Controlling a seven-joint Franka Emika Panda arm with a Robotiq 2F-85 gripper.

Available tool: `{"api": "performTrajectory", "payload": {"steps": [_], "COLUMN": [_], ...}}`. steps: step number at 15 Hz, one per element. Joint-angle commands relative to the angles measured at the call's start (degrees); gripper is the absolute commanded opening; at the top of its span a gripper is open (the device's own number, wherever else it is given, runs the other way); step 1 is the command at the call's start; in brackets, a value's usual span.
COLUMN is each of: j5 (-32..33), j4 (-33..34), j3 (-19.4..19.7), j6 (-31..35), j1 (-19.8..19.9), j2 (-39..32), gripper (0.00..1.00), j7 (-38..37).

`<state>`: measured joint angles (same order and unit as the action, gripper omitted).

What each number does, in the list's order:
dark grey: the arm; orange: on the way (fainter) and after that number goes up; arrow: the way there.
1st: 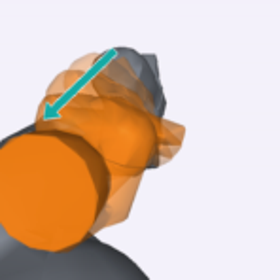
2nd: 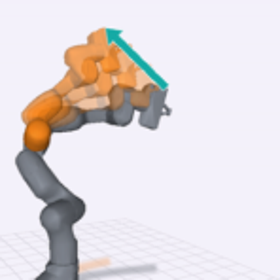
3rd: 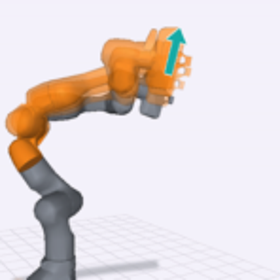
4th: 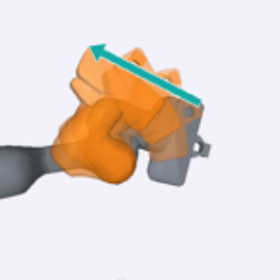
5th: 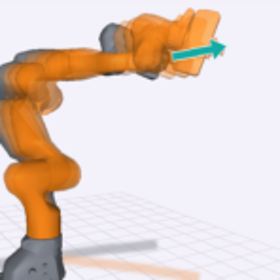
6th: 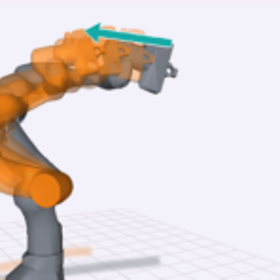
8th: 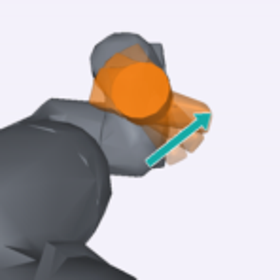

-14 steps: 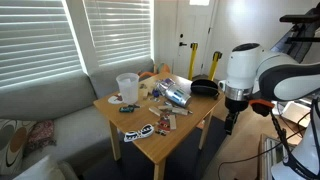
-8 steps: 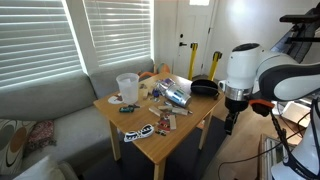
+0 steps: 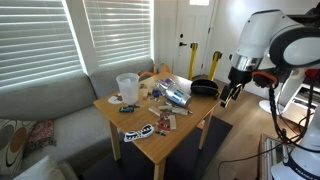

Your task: Put the silver cup next to the plastic cup

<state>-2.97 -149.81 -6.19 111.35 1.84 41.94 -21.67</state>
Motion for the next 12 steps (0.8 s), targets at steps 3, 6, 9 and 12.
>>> {"api": "performTrajectory", "payload": {"steps": [3,6,9,12], "j5": [-0.4,-0.4,-4.2,-6.1], "j4": [2.6,2.9,9.9,20.1], "j3": [3.2,3.8,5.6,10.5], "j6": [-1.5,-1.7,-2.5,-6.0], "j1": [4.9,5.8,6.9,6.8], "j2": [3.8,4.5,-5.4,-14.6], "gripper": [1.00,1.00,1.00,1.00], "j7": [0.0,-0.2,-4.0,0.4]}}
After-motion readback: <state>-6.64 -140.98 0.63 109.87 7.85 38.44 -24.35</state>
